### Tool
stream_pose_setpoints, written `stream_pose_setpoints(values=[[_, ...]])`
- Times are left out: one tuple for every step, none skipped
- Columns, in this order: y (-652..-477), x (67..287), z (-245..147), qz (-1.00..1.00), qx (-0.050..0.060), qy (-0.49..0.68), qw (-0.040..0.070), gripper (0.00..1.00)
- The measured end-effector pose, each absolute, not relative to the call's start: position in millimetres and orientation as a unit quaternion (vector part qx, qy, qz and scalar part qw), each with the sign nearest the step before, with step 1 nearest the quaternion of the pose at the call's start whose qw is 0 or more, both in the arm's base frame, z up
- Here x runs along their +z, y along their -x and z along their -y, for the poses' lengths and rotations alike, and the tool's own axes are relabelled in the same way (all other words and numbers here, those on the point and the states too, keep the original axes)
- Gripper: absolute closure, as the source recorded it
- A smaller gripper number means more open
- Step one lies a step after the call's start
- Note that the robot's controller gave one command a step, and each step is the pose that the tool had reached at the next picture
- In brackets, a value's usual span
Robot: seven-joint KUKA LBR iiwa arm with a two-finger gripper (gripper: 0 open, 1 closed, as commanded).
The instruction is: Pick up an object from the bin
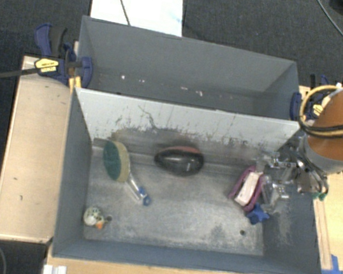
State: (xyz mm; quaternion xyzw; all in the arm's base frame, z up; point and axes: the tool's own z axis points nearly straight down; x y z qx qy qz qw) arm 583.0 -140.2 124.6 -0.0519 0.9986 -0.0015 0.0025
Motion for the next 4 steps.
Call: stream_pose_setpoints(values=[[-592.4, 124, 131, -0.962, 0.0, 0.274, 0.003, 0.0], [-591.3, 117, 142, -0.879, 0.0, 0.478, 0.004, 0.0], [-595.2, 73, 133, -0.789, 0.005, 0.614, 0.007, 0.0], [-596.2, 74, 132, -0.658, 0.003, 0.753, 0.009, 0.0]])
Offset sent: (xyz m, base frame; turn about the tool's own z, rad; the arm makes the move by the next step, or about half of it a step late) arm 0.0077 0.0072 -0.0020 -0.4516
